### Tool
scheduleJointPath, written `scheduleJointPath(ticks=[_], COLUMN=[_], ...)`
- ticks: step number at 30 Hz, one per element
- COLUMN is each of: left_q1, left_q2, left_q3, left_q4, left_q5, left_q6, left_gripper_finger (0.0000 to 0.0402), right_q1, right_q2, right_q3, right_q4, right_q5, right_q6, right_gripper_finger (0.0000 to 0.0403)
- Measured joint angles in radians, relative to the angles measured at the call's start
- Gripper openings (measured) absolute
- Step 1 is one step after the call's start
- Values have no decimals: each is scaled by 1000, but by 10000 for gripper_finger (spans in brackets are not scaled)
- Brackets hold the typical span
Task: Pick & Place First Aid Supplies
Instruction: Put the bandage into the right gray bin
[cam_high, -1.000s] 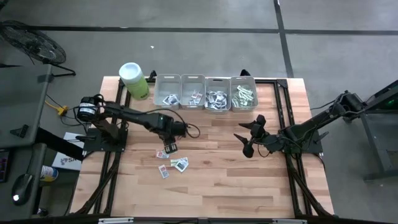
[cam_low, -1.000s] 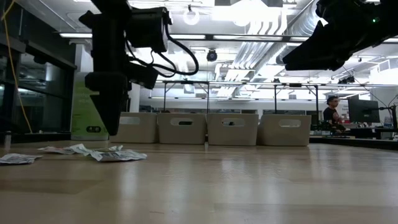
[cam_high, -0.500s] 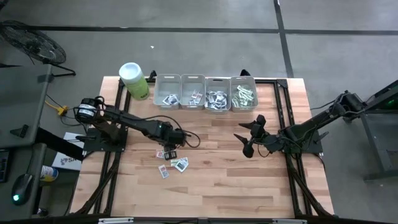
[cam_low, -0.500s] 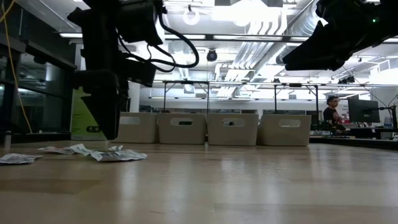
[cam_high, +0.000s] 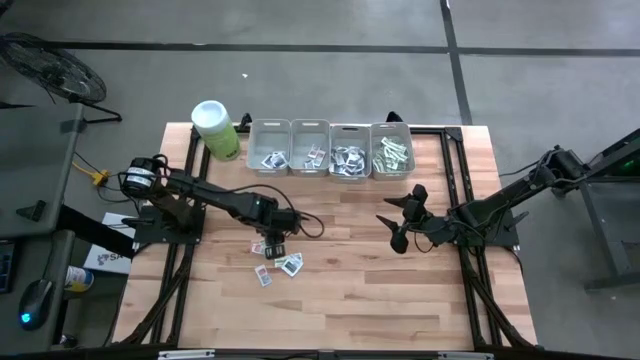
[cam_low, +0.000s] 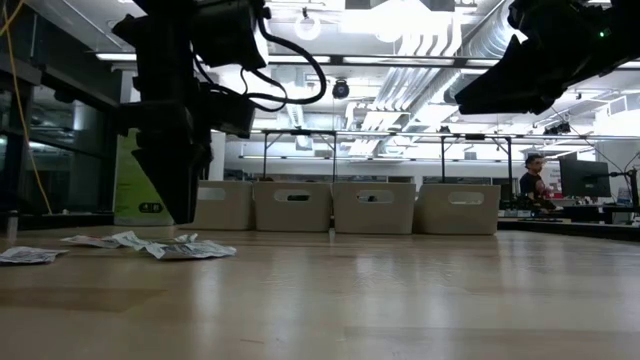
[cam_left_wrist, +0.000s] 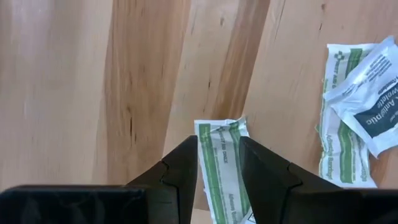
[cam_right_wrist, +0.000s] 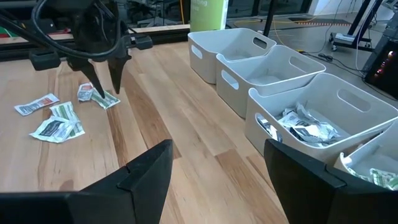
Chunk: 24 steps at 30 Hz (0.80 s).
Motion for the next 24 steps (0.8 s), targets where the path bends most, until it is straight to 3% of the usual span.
scheduleJointPath(ticks=[11, 24], left_q1=[0, 0], left_q2=[3, 101], left_q3=[0, 3], left_q4=[-1, 6], left_q5=[-28, -2], left_q6=[-2, 2], left_gripper_finger=[117, 117], right_q1=[0, 0], right_q2=[0, 0], right_q3=[0, 0], right_q4=[-3, -6], right_q5=[-3, -4], right_q6=[0, 0], right_gripper_finger=[247, 247])
